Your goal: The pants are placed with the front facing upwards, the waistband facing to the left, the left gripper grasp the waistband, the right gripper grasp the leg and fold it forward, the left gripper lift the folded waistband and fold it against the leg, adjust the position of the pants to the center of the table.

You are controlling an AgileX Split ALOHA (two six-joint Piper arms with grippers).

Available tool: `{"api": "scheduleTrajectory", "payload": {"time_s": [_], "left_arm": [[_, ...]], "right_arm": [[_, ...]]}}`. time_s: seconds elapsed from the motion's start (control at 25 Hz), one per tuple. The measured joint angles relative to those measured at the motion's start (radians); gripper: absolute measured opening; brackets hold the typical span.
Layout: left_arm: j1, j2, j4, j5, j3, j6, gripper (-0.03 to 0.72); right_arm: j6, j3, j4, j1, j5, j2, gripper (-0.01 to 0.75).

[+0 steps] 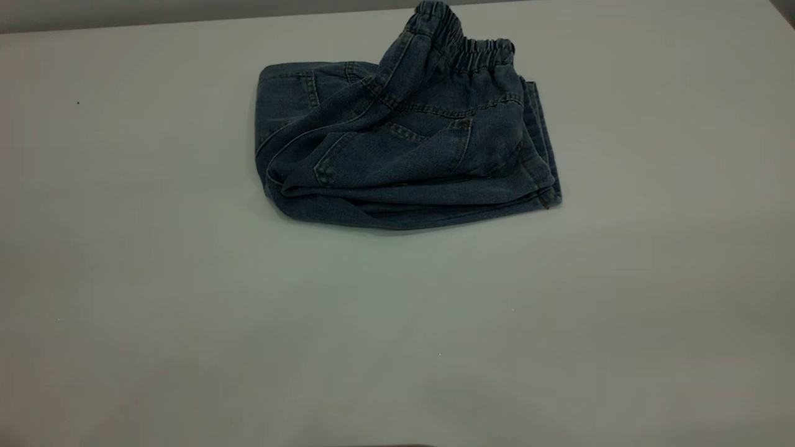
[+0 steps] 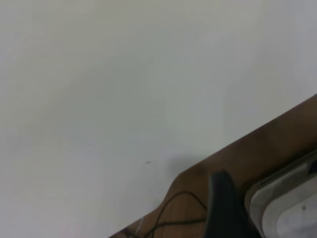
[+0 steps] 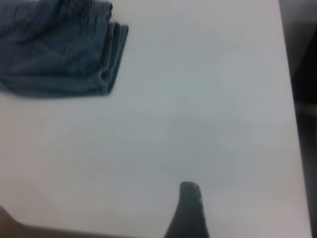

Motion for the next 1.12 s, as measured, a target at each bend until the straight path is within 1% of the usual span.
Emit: {"api": "scheduleTrajectory", "payload": {"time_s": [0.24, 0.36, 0.48, 0.68, 0.84, 1.0, 1.12], "left_arm": [[-0.001, -0.116, -0.001, -0.011, 0.083, 0.002, 0.393], [-0.001, -0.147, -0.004, -0.079, 0.138, 0.002, 0.393], [-0.001, -0.166, -0.008, -0.14, 0.19, 0.002, 0.393], [-0.001, -0.178, -0.031, -0.173, 0.234, 0.002, 0.393], [-0.001, -0.178, -0.061, -0.164, 0.234, 0.002, 0.393], [-0.001, -0.178, -0.103, -0.07, 0.238, 0.002, 0.393], [-0.001, -0.194, -0.12, -0.065, 0.249, 0.02, 0.393]], "right_arm": [[-0.004, 0.11, -0.002, 0.0, -0.076, -0.036, 0.514], [-0.018, 0.126, -0.002, 0.0, -0.121, -0.053, 0.514], [-0.02, 0.135, -0.002, 0.0, -0.123, -0.055, 0.514], [-0.023, 0.135, -0.001, 0.0, -0.127, -0.055, 0.514], [-0.023, 0.135, -0.002, 0.0, -0.128, -0.055, 0.514], [-0.023, 0.135, -0.002, 0.0, -0.128, -0.055, 0.514], [-0.023, 0.135, -0.001, 0.0, -0.128, -0.055, 0.514]]}}
